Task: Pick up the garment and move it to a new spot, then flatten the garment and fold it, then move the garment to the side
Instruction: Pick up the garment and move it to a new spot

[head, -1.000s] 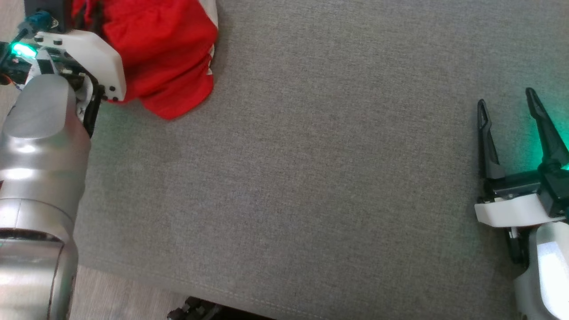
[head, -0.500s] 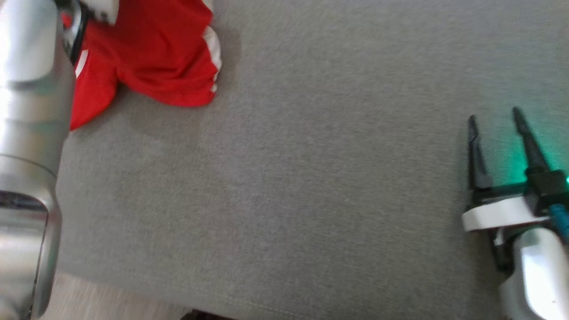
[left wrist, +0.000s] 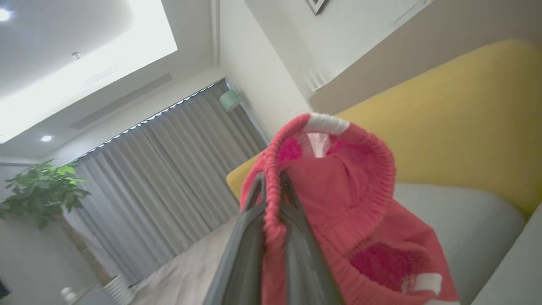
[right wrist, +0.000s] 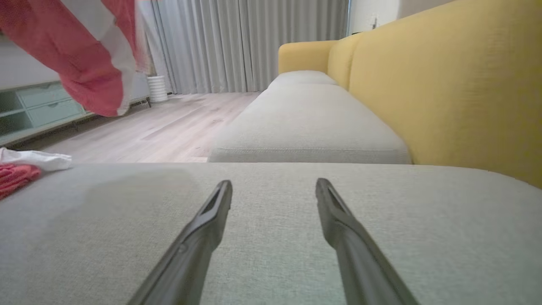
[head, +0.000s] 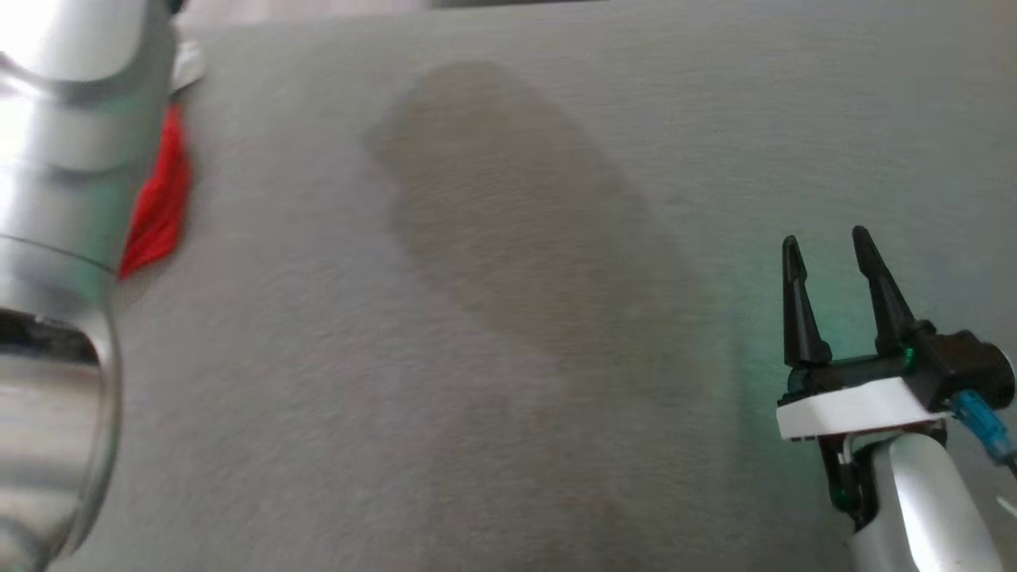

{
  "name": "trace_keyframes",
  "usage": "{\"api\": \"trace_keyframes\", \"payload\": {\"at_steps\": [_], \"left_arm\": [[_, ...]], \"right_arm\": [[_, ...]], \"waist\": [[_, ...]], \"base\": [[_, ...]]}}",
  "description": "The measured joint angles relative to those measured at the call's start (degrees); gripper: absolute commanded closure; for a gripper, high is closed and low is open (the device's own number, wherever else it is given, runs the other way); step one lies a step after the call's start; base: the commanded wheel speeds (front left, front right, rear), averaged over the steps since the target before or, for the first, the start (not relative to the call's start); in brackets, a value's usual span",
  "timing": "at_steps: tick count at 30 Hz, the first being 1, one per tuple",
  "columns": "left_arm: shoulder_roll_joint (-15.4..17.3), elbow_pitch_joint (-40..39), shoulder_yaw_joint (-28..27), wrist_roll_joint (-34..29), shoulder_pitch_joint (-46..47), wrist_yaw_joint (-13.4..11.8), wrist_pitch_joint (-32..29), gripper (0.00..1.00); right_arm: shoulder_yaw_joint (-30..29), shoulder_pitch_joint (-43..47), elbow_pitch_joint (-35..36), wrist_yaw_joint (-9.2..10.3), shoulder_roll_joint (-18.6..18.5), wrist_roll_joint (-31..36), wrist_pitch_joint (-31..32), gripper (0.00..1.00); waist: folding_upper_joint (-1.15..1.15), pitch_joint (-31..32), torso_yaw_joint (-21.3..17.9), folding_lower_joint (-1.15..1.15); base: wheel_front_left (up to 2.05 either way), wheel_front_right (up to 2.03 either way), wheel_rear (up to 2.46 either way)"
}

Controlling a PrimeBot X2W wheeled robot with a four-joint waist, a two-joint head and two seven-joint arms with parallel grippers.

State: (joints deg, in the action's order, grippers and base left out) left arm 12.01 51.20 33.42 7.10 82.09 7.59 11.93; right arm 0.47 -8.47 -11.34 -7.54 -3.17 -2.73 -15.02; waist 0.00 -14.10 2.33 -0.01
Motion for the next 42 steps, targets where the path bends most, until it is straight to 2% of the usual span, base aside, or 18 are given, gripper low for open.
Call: {"api": "trace_keyframes", "payload": {"at_steps": [3,8,12,17,21,22,23,27,28,35,42], "left_arm": [[-1.0,-2.88,2.65,4.28,0.2,0.01,-1.92,1.0],[-3.64,-5.23,3.7,10.53,-0.45,0.0,-3.28,1.0],[-6.62,-5.11,3.9,14.1,-7.08,0.01,-3.03,1.0],[-7.0,-1.21,4.21,17.16,-23.06,-0.79,0.64,1.0],[-6.98,0.32,3.6,18.56,-35.16,-1.98,2.09,1.0],[-6.95,-0.2,3.18,18.49,-37.48,-3.08,2.29,0.78],[-6.93,-1.9,1.81,18.46,-39.55,-4.23,2.3,0.0],[-7.04,-11.94,-4.44,16.47,-46.33,-7.75,2.4,0.0],[-7.3,-16.89,-7.58,14.89,-50.72,-9.45,2.53,0.0],[-7.87,-31.97,-15.04,8.4,-68.87,-11.71,2.53,0.0],[-8.86,-43.51,-19.62,5.45,-81.03,-13.24,2.54,0.0]], "right_arm": [[0.63,-0.04,1.24,0.01,0.14,-2.29,0.01,0.0],[0.69,0.01,2.3,0.0,0.25,-4.9,0.01,0.0],[0.93,0.03,2.64,0.01,0.25,-6.12,0.0,0.0],[1.72,-0.04,3.02,0.01,0.35,-7.2,0.01,0.0],[1.8,-0.05,2.87,0.01,0.41,-7.37,0.01,0.0],[1.83,-0.05,2.79,0.01,0.42,-7.36,0.01,0.0],[1.83,-0.04,2.67,0.01,0.42,-7.36,0.01,0.0],[1.64,0.04,1.94,0.0,0.43,-7.55,0.01,0.0],[1.52,0.47,1.57,0.01,0.44,-7.91,0.01,0.0],[0.27,4.91,-0.66,0.0,0.48,-7.8,0.14,0.0],[-2.12,9.61,-1.38,0.0,0.53,-6.12,0.16,0.0]], "waist": [[0.0,1.2,-4.61,0.0],[0.0,2.09,-11.62,0.0],[0.0,1.74,-15.77,0.0],[0.0,-0.61,-17.87,0.02],[0.0,-1.88,-17.13,0.02],[0.0,-1.92,-16.58,0.02],[0.0,-1.89,-15.98,0.01],[0.0,-1.04,-13.17,0.01],[0.0,-0.08,-11.55,0.01],[0.0,4.52,-5.31,0.0],[0.0,9.91,1.01,0.0]], "base": [[0.0,0.0,0.0],[0.0,0.0,0.0],[0.0,0.0,0.0],[0.0,0.0,0.0],[0.0,0.0,0.0],[0.0,0.0,0.0],[0.0,0.0,0.0],[0.0,0.0,0.0],[0.0,0.0,0.0],[0.0,0.0,0.0],[0.0,0.0,0.0]]}}
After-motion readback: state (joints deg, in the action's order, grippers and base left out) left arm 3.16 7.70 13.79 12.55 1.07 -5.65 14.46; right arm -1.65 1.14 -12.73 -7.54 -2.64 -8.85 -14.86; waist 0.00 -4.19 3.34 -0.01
